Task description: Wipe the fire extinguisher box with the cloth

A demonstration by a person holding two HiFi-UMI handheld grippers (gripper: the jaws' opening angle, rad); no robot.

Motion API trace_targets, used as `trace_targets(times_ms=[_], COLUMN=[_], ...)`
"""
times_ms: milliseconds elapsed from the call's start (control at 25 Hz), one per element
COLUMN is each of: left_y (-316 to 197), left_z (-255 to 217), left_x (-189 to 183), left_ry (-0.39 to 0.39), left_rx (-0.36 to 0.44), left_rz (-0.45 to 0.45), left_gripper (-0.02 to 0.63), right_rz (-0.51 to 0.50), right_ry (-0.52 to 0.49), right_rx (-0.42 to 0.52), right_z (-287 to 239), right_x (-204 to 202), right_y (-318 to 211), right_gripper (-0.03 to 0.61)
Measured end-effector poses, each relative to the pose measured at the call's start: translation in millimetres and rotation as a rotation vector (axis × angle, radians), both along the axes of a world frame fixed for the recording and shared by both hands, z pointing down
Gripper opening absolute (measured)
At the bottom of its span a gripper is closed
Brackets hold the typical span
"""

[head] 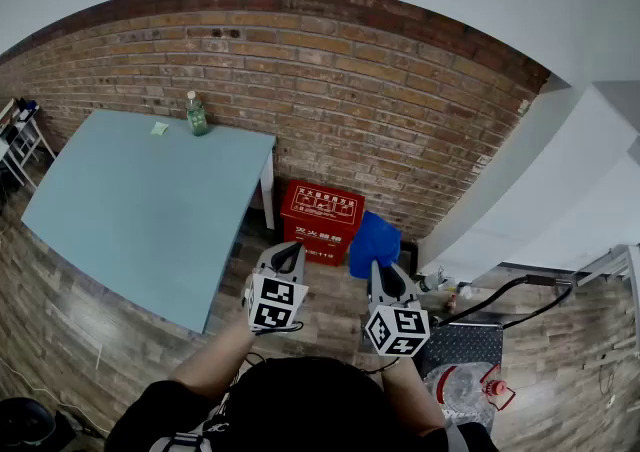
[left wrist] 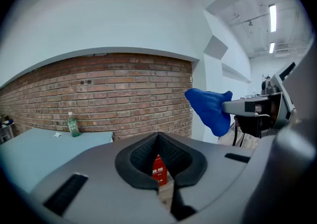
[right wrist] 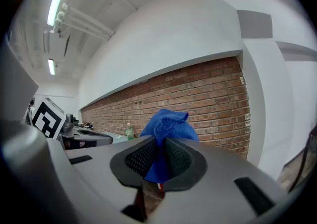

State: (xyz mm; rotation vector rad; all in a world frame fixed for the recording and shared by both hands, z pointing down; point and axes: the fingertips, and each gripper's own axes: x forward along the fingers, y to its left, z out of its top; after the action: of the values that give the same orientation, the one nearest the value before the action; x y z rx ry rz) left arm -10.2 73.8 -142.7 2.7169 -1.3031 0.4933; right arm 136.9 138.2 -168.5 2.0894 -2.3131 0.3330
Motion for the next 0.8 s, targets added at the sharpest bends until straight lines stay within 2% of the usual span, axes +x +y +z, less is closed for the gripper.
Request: trace_targets(times_ms=[240, 480, 680, 800], left_y=[-17.8, -34.9, -58.2, -77.1], left_z=[1.7, 14.4, 31.9, 48.5], left_x=[-11.0, -14.5, -7.1, 7.4], left_ry=[0.01, 0.002, 0.022, 0.004], left_rx=[0.004, -0.027, -0.073, -0.066], left_rz=[0.027, 0.04, 0.024, 0.018], left_gripper=[0.006, 0.006, 0.006, 0.006], right_rz=[0.038, 0.07, 0.088, 0.096], right_ry=[0.0, 0.003, 0.019, 0.025], right_rx=[0.003, -0.015, -0.009, -0.009], right_z=[4.2, 18.6, 31.8, 50.3], right_x=[-10.6, -9.7, 8.4, 26.6], right_y=[-16.7, -24.9, -43.2, -59.0], right_gripper=[0.048, 0.048, 0.048, 0.048])
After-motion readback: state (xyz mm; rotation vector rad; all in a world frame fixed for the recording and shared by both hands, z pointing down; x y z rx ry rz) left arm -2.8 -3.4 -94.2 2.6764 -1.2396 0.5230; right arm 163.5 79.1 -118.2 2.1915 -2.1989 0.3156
